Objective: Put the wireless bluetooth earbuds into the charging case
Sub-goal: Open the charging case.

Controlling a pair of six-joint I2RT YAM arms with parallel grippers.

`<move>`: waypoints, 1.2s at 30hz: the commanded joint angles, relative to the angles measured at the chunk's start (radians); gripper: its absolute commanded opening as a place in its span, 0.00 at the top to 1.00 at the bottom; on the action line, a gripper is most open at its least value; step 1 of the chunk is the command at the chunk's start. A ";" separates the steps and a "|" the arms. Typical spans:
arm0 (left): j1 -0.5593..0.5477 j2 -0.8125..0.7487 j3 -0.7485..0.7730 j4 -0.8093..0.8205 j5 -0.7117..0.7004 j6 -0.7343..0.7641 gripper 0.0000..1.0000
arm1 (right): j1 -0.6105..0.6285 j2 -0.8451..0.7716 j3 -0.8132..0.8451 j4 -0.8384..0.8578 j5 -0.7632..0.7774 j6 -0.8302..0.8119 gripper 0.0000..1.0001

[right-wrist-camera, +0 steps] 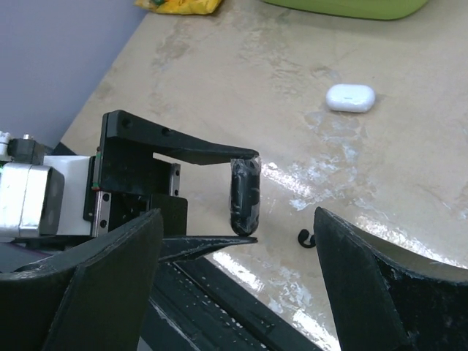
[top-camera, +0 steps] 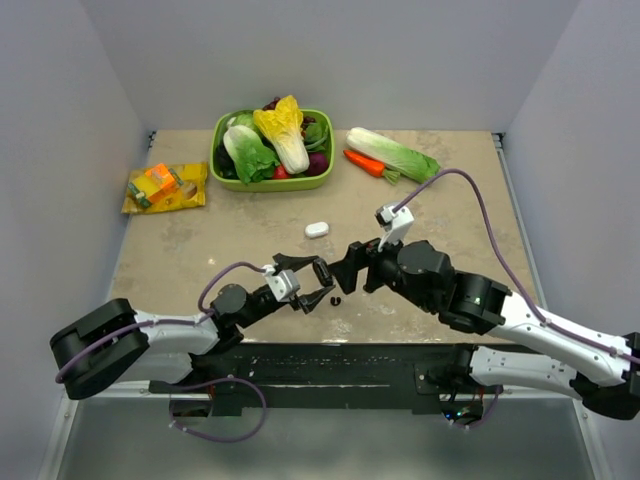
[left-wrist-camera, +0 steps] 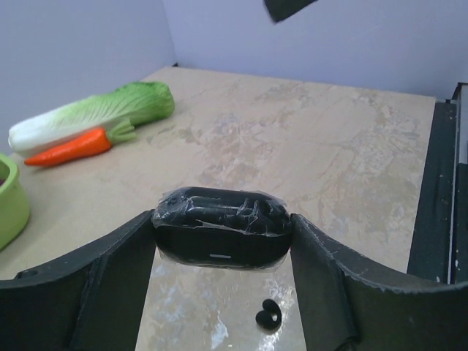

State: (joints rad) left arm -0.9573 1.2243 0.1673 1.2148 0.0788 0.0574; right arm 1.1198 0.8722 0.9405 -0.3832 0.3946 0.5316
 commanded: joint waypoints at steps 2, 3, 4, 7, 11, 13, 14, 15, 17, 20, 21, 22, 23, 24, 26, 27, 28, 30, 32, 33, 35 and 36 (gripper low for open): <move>-0.024 -0.057 0.050 0.348 0.078 0.111 1.00 | -0.002 0.118 0.081 -0.028 -0.071 -0.045 0.13; -0.032 -0.065 0.052 0.338 0.079 0.130 1.00 | -0.002 0.134 0.084 -0.022 -0.077 -0.047 0.13; -0.046 -0.078 0.052 0.322 0.079 0.137 1.00 | -0.003 0.143 0.087 -0.016 -0.085 -0.045 0.14; -0.070 -0.107 0.049 0.287 0.067 0.166 1.00 | -0.003 0.154 0.086 0.012 -0.077 -0.048 0.14; -0.096 -0.134 0.051 0.246 0.041 0.188 1.00 | -0.003 0.177 0.096 0.004 -0.076 -0.053 0.14; -0.107 -0.143 0.052 0.227 0.035 0.202 1.00 | -0.003 0.183 0.092 -0.003 -0.073 -0.051 0.14; -0.112 -0.146 0.051 0.223 0.032 0.205 1.00 | -0.003 0.180 0.090 -0.005 -0.065 -0.048 0.14; -0.113 -0.149 0.051 0.215 0.024 0.209 1.00 | -0.003 0.171 0.086 -0.002 -0.060 -0.047 0.14; -0.116 -0.155 0.047 0.212 0.018 0.210 1.00 | -0.003 0.159 0.075 -0.003 -0.047 -0.041 0.14; -0.118 -0.157 0.044 0.212 0.013 0.211 1.00 | -0.003 0.140 0.067 -0.014 -0.031 -0.033 0.14; -0.120 -0.157 0.044 0.209 0.009 0.213 1.00 | -0.003 0.134 0.064 -0.016 -0.023 -0.033 0.14; -0.121 -0.155 0.044 0.209 0.007 0.213 1.00 | -0.002 0.122 0.063 -0.017 -0.017 -0.030 0.14; -0.121 -0.155 0.044 0.207 0.007 0.216 1.00 | -0.003 0.119 0.061 -0.020 -0.013 -0.030 0.14; -0.121 -0.157 0.046 0.206 0.004 0.216 1.00 | -0.003 0.110 0.060 -0.023 -0.008 -0.028 0.14; -0.123 -0.154 0.046 0.207 0.003 0.216 1.00 | -0.003 0.099 0.055 -0.026 0.000 -0.028 0.14; -0.121 -0.154 0.046 0.207 0.003 0.216 1.00 | -0.003 0.097 0.054 -0.032 0.004 -0.027 0.14; -0.121 -0.154 0.046 0.209 0.003 0.216 1.00 | -0.005 0.094 0.052 -0.036 0.016 -0.030 0.14; -0.123 -0.155 0.046 0.212 0.003 0.216 1.00 | -0.005 0.091 0.047 -0.043 0.023 -0.030 0.14; -0.123 -0.155 0.047 0.212 0.004 0.216 1.00 | -0.008 0.088 0.040 -0.043 0.024 -0.027 0.14; -0.123 -0.154 0.046 0.210 0.004 0.216 1.00 | -0.009 0.085 0.038 -0.042 0.023 -0.027 0.14; -0.123 -0.152 0.047 0.210 -0.001 0.217 1.00 | -0.009 0.082 0.032 -0.045 0.035 -0.024 0.14; -0.123 -0.152 0.046 0.207 -0.002 0.216 1.00 | -0.009 0.079 0.034 -0.049 0.042 -0.022 0.14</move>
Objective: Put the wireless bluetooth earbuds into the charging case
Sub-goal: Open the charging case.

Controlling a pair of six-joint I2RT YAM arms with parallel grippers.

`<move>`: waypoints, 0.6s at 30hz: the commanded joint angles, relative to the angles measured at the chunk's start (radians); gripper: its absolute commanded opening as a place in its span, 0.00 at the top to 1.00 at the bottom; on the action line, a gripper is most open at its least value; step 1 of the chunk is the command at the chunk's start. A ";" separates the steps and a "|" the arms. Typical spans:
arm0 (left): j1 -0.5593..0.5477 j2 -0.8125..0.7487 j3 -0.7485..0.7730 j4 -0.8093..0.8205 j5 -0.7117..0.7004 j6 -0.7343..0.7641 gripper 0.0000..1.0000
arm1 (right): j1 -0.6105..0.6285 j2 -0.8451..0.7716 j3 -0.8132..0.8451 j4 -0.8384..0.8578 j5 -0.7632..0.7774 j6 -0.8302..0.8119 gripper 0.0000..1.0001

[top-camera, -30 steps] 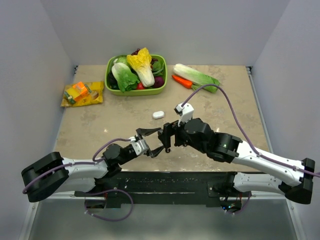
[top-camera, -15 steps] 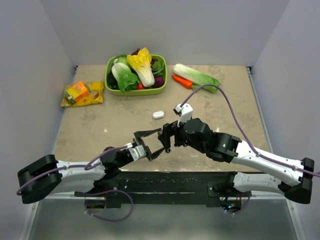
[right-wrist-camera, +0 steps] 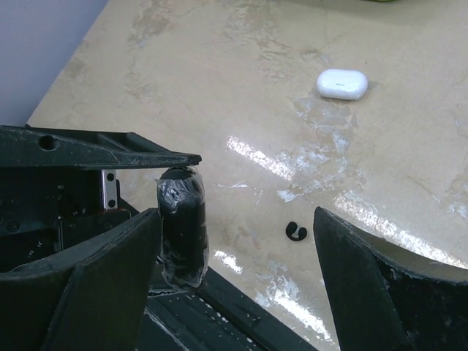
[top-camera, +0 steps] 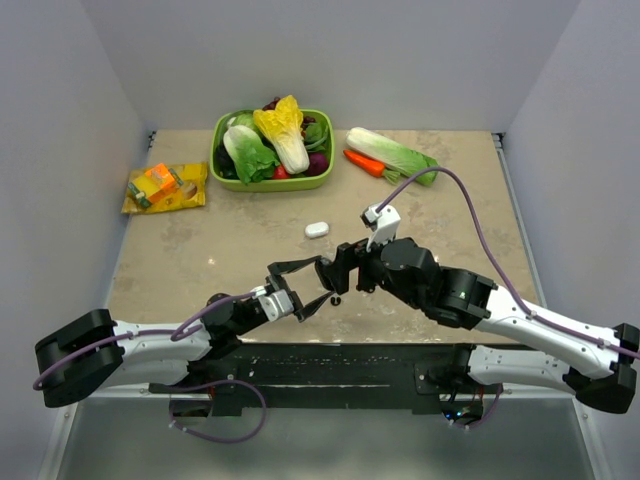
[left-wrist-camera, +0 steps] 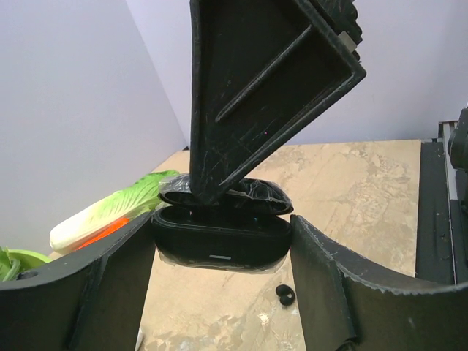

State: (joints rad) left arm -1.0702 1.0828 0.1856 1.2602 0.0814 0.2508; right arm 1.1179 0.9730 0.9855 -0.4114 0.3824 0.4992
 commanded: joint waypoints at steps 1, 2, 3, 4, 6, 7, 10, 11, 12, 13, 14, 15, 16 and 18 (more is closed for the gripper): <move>-0.010 -0.012 0.029 0.162 -0.005 0.022 1.00 | -0.010 -0.025 -0.011 -0.024 0.067 0.015 0.14; -0.011 -0.012 0.028 0.162 -0.005 0.022 1.00 | -0.010 -0.028 -0.013 -0.032 0.076 0.018 0.14; -0.011 -0.014 0.028 0.157 -0.008 0.022 1.00 | -0.012 -0.043 -0.013 -0.033 0.093 0.021 0.15; -0.011 -0.015 0.026 0.156 -0.009 0.022 1.00 | -0.016 -0.052 -0.016 -0.033 0.099 0.022 0.15; -0.011 -0.017 0.025 0.156 -0.014 0.025 1.00 | -0.018 -0.068 -0.018 -0.027 0.111 0.024 0.15; -0.011 -0.015 0.025 0.157 -0.015 0.025 1.00 | -0.020 -0.079 -0.015 -0.027 0.115 0.024 0.15; -0.013 -0.015 0.025 0.157 -0.015 0.025 1.00 | -0.023 -0.092 -0.008 -0.027 0.110 0.019 0.16; -0.013 -0.017 0.025 0.156 -0.017 0.024 1.00 | -0.023 -0.100 -0.010 -0.008 0.096 0.018 0.16; -0.014 -0.017 0.025 0.157 -0.019 0.025 1.00 | -0.023 -0.108 -0.014 0.012 0.081 0.013 0.18; -0.014 -0.015 0.026 0.156 -0.020 0.024 1.00 | -0.021 -0.132 -0.033 0.041 0.035 0.003 0.19; -0.014 -0.015 0.026 0.156 -0.022 0.025 1.00 | -0.021 -0.141 -0.045 0.104 0.001 -0.007 0.20; -0.014 -0.014 0.028 0.153 -0.023 0.025 1.00 | -0.021 -0.145 -0.051 0.111 -0.034 -0.010 0.23; -0.014 -0.012 0.028 0.154 -0.025 0.025 1.00 | -0.023 -0.142 -0.054 0.121 -0.074 -0.013 0.26; -0.014 -0.011 0.029 0.151 -0.025 0.025 1.00 | -0.023 -0.117 -0.051 0.143 -0.111 -0.022 0.34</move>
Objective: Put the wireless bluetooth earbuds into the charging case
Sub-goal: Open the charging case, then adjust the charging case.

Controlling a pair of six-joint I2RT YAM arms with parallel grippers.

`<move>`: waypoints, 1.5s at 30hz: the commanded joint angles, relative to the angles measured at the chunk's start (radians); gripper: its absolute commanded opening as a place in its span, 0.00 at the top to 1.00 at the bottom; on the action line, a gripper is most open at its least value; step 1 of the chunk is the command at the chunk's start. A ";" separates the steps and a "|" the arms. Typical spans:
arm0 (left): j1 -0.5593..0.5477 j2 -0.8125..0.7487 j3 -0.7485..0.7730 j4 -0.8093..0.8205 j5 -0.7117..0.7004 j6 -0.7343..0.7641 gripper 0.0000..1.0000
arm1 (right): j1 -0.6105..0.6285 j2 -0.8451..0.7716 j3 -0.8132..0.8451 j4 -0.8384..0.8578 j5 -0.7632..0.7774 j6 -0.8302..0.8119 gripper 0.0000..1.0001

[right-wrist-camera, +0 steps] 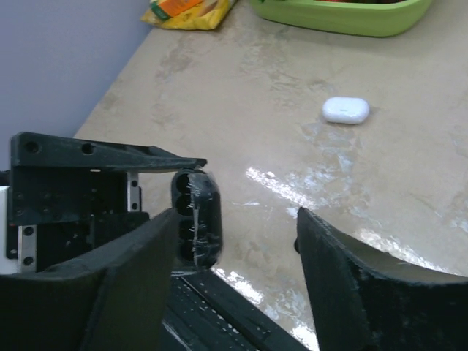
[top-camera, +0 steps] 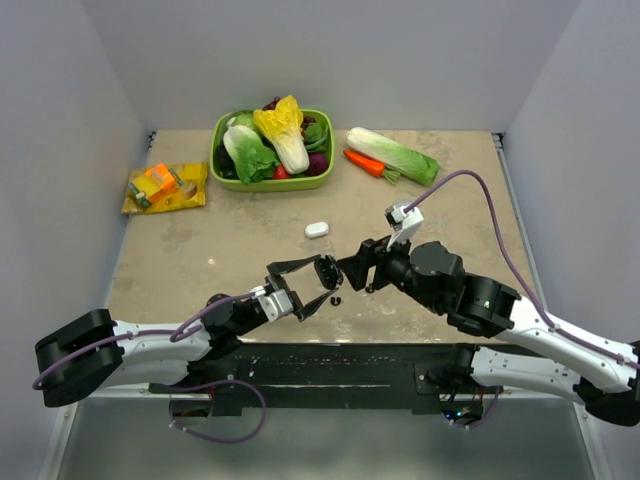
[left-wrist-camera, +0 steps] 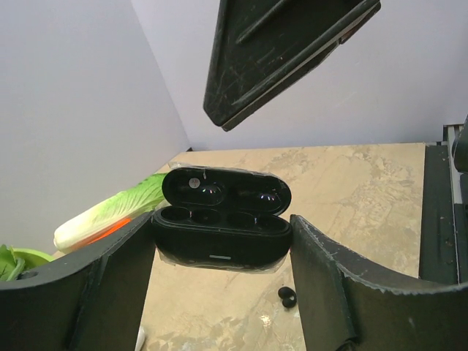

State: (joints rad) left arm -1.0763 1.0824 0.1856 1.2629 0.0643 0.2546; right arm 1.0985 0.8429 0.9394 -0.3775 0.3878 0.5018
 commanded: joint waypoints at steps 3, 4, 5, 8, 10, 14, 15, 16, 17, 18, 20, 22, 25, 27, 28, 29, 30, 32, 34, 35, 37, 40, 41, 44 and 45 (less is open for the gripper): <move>-0.010 -0.009 0.031 0.150 -0.008 0.020 1.00 | -0.002 0.050 0.001 0.118 -0.150 -0.020 0.38; -0.010 -0.010 0.031 0.154 -0.008 0.021 1.00 | -0.003 0.057 0.002 0.120 -0.152 -0.016 0.38; -0.011 -0.010 0.031 0.158 -0.006 0.020 1.00 | -0.003 0.065 0.001 0.123 -0.156 -0.013 0.38; -0.011 -0.015 0.031 0.164 -0.001 0.018 1.00 | -0.017 0.081 -0.004 0.124 -0.162 0.001 0.38; -0.013 -0.018 0.029 0.168 0.000 0.015 1.00 | -0.031 0.081 -0.010 0.126 -0.173 0.010 0.39; -0.014 -0.026 0.028 0.168 -0.004 0.017 1.00 | -0.038 0.079 -0.021 0.140 -0.188 0.014 0.44; -0.014 -0.027 0.026 0.168 -0.006 0.017 1.00 | -0.038 0.079 -0.024 0.140 -0.188 0.012 0.45; -0.016 -0.027 0.025 0.168 -0.008 0.017 1.00 | -0.040 0.078 -0.025 0.140 -0.187 0.012 0.46; -0.016 -0.027 0.022 0.171 -0.009 0.017 1.00 | -0.040 0.078 -0.028 0.143 -0.190 0.012 0.48; -0.016 -0.027 0.020 0.174 -0.009 0.015 1.00 | -0.042 0.078 -0.033 0.146 -0.191 0.012 0.48; -0.016 -0.026 0.017 0.179 -0.011 0.015 1.00 | -0.042 0.078 -0.036 0.147 -0.194 0.012 0.51; -0.016 -0.026 0.017 0.182 -0.012 0.017 1.00 | -0.045 0.079 -0.039 0.149 -0.199 0.012 0.54; -0.016 -0.027 0.017 0.185 -0.012 0.015 1.00 | -0.048 0.081 -0.042 0.149 -0.204 0.011 0.58; -0.016 -0.026 0.017 0.185 -0.012 0.015 1.00 | -0.049 0.081 -0.044 0.149 -0.205 0.011 0.61; -0.017 -0.026 0.017 0.187 -0.011 0.015 1.00 | -0.049 0.081 -0.045 0.150 -0.205 0.011 0.62; -0.017 -0.026 0.015 0.187 -0.011 0.014 1.00 | -0.049 0.078 -0.047 0.150 -0.205 0.011 0.64; -0.017 -0.024 0.014 0.187 -0.012 0.014 1.00 | -0.051 0.076 -0.048 0.150 -0.205 0.011 0.65; -0.017 -0.022 0.014 0.190 -0.017 0.012 1.00 | -0.051 0.076 -0.050 0.153 -0.211 0.009 0.69; -0.017 -0.019 0.014 0.190 -0.015 0.011 1.00 | -0.049 0.076 -0.048 0.155 -0.219 0.000 0.74; -0.016 -0.018 0.014 0.191 -0.021 0.011 1.00 | -0.049 0.076 -0.048 0.155 -0.224 -0.002 0.76; -0.016 -0.015 0.012 0.188 -0.026 0.008 1.00 | -0.051 0.070 -0.048 0.155 -0.228 -0.012 0.82; -0.017 -0.006 0.012 0.188 -0.032 0.000 1.00 | -0.051 0.061 -0.042 0.144 -0.224 -0.031 0.96; -0.017 0.000 0.012 0.188 -0.037 -0.006 1.00 | -0.051 0.062 -0.039 0.134 -0.222 -0.035 1.00; -0.017 0.010 0.018 0.182 -0.060 -0.021 0.91 | -0.049 0.064 -0.018 0.109 -0.198 -0.074 1.00; -0.017 0.010 0.020 0.175 -0.061 -0.029 0.85 | -0.049 0.064 -0.007 0.103 -0.198 -0.094 1.00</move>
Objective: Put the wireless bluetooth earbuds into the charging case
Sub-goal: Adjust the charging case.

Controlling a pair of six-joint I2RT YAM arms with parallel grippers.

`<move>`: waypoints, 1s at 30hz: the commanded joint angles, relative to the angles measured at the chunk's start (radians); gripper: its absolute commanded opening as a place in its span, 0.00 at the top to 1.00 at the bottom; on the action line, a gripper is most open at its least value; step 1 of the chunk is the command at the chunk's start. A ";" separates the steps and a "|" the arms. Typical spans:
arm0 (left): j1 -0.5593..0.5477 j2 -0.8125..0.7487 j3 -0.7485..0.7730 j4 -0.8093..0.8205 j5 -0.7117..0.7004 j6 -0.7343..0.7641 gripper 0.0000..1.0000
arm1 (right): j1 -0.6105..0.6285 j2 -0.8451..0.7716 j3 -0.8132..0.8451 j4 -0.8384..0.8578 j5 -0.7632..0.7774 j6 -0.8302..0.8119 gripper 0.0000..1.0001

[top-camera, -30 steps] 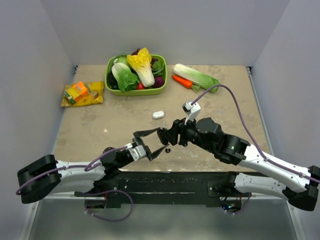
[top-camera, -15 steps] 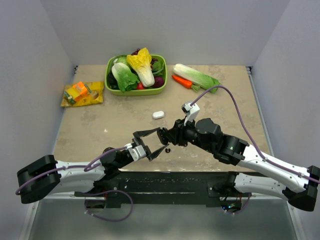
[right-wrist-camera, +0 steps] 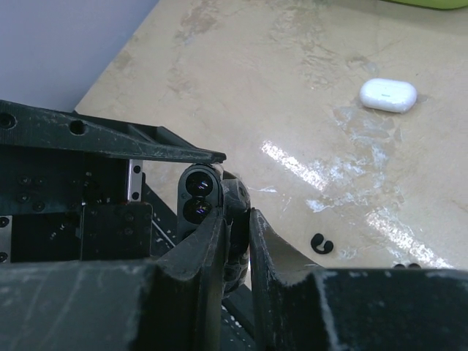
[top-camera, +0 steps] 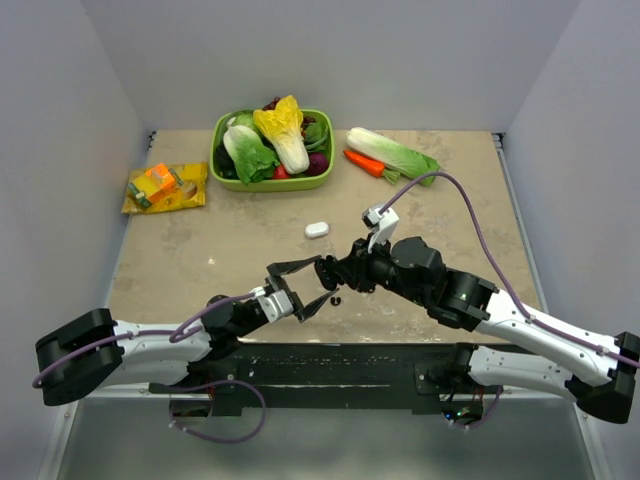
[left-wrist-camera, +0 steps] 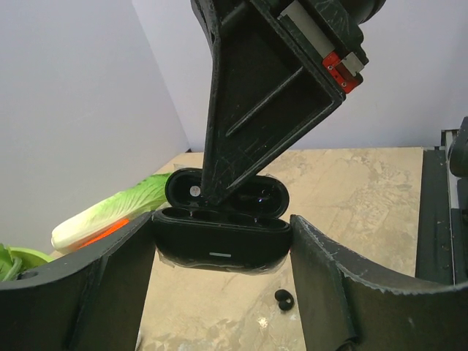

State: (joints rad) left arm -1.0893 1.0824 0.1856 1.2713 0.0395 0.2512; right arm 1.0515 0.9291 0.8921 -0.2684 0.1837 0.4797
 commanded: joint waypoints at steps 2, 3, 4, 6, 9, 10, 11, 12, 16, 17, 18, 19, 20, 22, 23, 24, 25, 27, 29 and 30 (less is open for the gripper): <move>-0.004 0.008 0.041 0.117 -0.071 -0.047 0.62 | -0.001 -0.019 0.056 -0.040 0.011 -0.096 1.00; -0.004 0.007 0.049 0.090 -0.076 -0.056 0.51 | -0.002 -0.019 0.070 -0.049 0.014 -0.116 1.00; -0.004 0.005 0.060 0.061 -0.082 -0.065 0.40 | -0.002 -0.024 0.074 -0.055 0.016 -0.125 1.00; -0.004 0.008 0.087 -0.012 -0.110 -0.093 0.20 | -0.002 -0.029 0.087 -0.071 0.013 -0.151 1.00; -0.003 0.010 0.098 -0.049 -0.124 -0.116 0.00 | -0.001 -0.027 0.094 -0.077 -0.029 -0.185 1.00; -0.004 0.010 0.101 -0.055 -0.131 -0.121 0.00 | -0.001 -0.027 0.094 -0.080 -0.035 -0.191 1.00; -0.003 0.005 0.104 -0.067 -0.141 -0.130 0.00 | -0.001 -0.029 0.096 -0.084 -0.041 -0.197 1.00; -0.004 0.005 0.106 -0.073 -0.145 -0.130 0.00 | -0.001 -0.030 0.100 -0.091 -0.041 -0.204 1.00; -0.003 -0.012 0.114 -0.111 -0.162 -0.158 0.00 | -0.001 -0.045 0.113 -0.106 -0.044 -0.242 1.00; -0.003 -0.027 0.120 -0.130 -0.156 -0.165 0.00 | -0.001 -0.047 0.123 -0.112 -0.040 -0.256 1.00; -0.003 -0.036 0.127 -0.156 -0.147 -0.174 0.00 | -0.001 -0.047 0.133 -0.121 -0.015 -0.286 1.00; -0.003 -0.050 0.136 -0.230 -0.121 -0.194 0.00 | 0.001 -0.046 0.140 -0.139 0.003 -0.303 1.00; -0.003 -0.079 0.159 -0.278 -0.104 -0.207 0.00 | 0.002 -0.047 0.154 -0.147 0.019 -0.320 1.00; -0.003 -0.110 0.179 -0.404 -0.069 -0.233 0.00 | 0.013 -0.053 0.166 -0.164 0.017 -0.383 1.00; -0.003 -0.134 0.199 -0.444 -0.044 -0.237 0.00 | 0.015 -0.058 0.177 -0.166 0.005 -0.407 1.00; -0.001 -0.144 0.213 -0.485 -0.011 -0.243 0.00 | 0.016 -0.062 0.182 -0.169 -0.009 -0.447 1.00; -0.001 -0.153 0.225 -0.560 0.006 -0.244 0.00 | 0.016 -0.070 0.189 -0.179 -0.029 -0.463 1.00; -0.001 -0.170 0.259 -0.625 0.072 -0.244 0.00 | 0.016 -0.067 0.223 -0.209 -0.058 -0.512 1.00; -0.001 -0.188 0.279 -0.693 0.149 -0.244 0.00 | 0.019 -0.043 0.264 -0.274 -0.099 -0.550 1.00; -0.001 -0.194 0.281 -0.705 0.173 -0.245 0.00 | 0.025 -0.036 0.274 -0.290 -0.110 -0.559 1.00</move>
State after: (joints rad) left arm -1.0935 0.9218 0.4095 0.7319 0.0570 0.0345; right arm 1.0618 0.8810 1.0737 -0.4751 0.1478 0.0505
